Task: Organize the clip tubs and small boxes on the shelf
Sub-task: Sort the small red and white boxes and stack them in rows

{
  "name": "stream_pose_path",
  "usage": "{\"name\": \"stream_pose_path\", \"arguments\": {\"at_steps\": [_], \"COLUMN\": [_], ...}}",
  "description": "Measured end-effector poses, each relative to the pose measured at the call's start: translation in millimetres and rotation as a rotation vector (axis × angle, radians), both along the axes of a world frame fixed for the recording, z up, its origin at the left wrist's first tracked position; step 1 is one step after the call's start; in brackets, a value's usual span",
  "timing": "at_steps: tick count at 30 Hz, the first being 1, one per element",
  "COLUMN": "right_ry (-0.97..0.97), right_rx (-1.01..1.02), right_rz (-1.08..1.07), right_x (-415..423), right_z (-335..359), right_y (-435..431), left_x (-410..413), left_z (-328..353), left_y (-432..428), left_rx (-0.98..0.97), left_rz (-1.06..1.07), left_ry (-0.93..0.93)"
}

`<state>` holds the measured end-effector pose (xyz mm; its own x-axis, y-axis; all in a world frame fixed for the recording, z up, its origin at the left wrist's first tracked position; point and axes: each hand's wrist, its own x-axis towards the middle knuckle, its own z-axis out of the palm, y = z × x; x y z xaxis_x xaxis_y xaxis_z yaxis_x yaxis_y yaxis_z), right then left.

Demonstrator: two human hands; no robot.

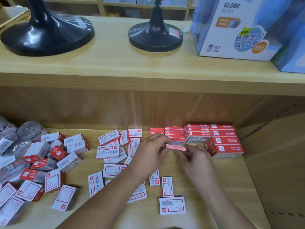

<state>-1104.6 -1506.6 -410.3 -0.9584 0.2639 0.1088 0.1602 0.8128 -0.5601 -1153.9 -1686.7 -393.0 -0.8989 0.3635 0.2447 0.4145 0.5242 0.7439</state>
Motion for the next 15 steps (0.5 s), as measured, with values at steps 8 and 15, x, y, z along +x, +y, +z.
{"name": "stream_pose_path", "arguments": {"at_steps": [8,15], "right_ry": [0.091,0.104], "right_rx": [0.01,0.034], "right_rz": [-0.006,0.002], "right_x": [-6.1,-6.9], "right_z": [-7.2,-11.1], "right_y": [8.1,5.8], "left_x": [-5.6,-9.8], "left_z": [-11.8,-17.4], "left_y": [-9.9,5.1], "left_rx": [-0.227,-0.428], "left_rz": [0.115,0.072], "left_ry": [0.059,0.161]}}
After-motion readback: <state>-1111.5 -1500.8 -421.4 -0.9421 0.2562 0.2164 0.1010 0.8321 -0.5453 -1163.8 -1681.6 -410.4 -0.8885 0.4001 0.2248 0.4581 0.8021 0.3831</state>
